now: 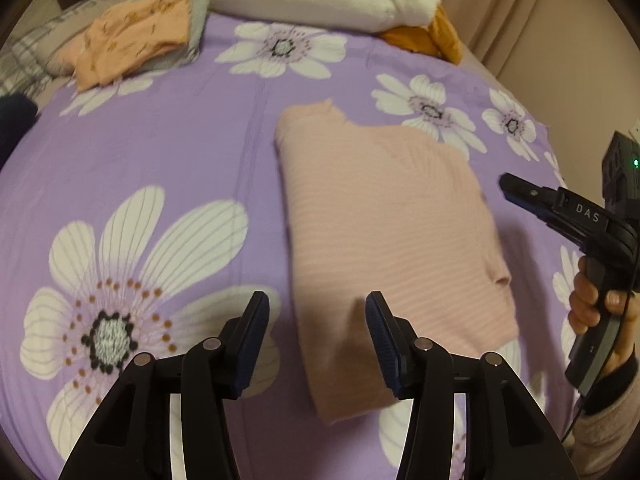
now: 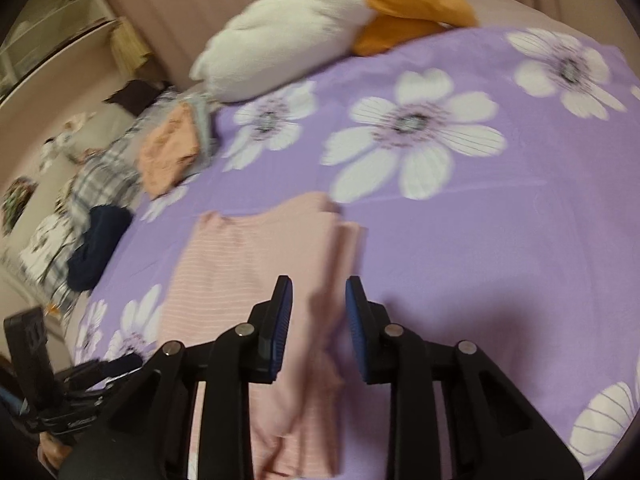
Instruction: Fold small clothes
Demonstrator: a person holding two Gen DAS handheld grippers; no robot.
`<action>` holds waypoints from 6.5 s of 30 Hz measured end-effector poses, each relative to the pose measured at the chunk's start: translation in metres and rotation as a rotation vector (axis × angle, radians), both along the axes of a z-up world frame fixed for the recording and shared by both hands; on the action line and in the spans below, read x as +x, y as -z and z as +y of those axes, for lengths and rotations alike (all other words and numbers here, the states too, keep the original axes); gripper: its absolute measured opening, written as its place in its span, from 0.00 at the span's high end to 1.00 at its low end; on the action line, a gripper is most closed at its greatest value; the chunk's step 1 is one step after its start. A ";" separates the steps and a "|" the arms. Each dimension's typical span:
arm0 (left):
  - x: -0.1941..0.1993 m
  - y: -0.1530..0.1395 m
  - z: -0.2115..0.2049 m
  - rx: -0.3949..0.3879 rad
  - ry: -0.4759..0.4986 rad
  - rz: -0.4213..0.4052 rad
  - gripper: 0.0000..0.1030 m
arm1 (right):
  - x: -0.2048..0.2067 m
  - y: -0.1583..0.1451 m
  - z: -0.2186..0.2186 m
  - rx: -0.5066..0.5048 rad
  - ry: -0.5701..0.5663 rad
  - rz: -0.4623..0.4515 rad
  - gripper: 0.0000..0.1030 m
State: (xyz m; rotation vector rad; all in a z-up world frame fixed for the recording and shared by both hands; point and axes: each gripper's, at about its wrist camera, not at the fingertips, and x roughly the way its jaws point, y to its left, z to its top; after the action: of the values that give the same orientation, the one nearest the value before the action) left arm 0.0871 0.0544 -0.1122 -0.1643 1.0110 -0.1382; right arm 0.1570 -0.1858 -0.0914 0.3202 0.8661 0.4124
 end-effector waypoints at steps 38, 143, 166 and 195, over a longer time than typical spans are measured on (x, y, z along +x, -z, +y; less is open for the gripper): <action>0.059 0.017 -0.024 0.044 0.020 -0.021 0.68 | -0.041 0.036 0.044 -0.136 -0.175 0.078 0.83; -0.038 0.030 -0.038 0.100 0.043 0.013 0.68 | -0.092 0.043 0.034 -0.174 -0.171 0.125 0.82; -0.039 0.030 -0.034 0.102 0.045 0.017 0.68 | -0.091 0.043 0.033 -0.173 -0.172 0.127 0.82; -0.038 0.029 -0.027 0.101 0.041 0.026 0.68 | -0.090 0.043 0.032 -0.174 -0.174 0.128 0.82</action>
State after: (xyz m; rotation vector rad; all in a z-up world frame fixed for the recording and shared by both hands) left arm 0.0495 0.0276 -0.1412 -0.0535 1.0450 -0.1225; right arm 0.0667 -0.1535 -0.1347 0.1119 1.0522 0.4779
